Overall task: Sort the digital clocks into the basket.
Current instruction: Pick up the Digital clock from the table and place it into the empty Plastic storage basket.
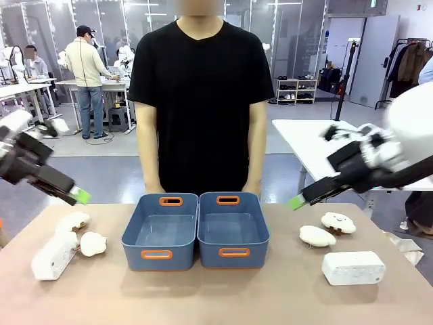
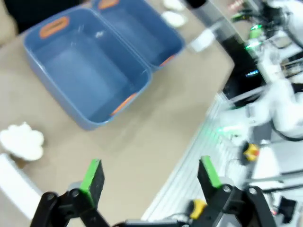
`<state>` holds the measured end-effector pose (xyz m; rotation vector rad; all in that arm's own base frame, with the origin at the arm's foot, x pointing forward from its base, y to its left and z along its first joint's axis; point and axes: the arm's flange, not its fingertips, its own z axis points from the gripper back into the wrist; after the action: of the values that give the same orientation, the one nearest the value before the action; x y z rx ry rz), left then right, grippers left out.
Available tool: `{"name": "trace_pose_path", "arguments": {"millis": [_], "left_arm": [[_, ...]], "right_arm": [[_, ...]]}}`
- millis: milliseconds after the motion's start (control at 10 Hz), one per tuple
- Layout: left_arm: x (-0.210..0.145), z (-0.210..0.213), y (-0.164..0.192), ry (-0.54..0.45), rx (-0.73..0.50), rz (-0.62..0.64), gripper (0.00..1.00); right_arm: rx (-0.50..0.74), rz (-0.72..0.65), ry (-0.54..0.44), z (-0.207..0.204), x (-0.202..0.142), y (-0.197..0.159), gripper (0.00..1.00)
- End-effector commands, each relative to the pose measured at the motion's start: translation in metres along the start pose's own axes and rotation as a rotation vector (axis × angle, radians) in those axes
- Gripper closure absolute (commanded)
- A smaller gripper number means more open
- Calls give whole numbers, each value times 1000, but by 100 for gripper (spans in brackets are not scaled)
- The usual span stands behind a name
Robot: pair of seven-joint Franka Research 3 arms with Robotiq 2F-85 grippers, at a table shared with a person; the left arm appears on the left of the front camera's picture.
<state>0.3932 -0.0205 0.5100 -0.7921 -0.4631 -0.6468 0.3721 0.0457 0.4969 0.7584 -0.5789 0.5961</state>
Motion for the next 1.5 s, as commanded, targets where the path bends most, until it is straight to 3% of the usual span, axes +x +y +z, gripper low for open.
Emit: {"name": "trace_pose_path", "arguments": {"millis": [0,200,500,700,800,1400], "left_arm": [[-34,60,45,-121,-270,105,0],[-94,122,77,-322,-396,138,0],[-175,183,105,-531,-335,230,0],[-180,188,112,-543,-332,236,0],[-202,191,102,-534,-327,256,0],[-202,191,102,-534,-327,256,0]], "right_arm": [[256,-172,-131,61,-32,-56,0],[310,-292,-277,110,-78,-94,0],[263,-388,-408,159,-129,-117,0],[226,-393,-404,156,-123,-120,0],[275,-425,-418,168,-147,-124,0],[275,-425,-418,168,-147,-124,0]]}}
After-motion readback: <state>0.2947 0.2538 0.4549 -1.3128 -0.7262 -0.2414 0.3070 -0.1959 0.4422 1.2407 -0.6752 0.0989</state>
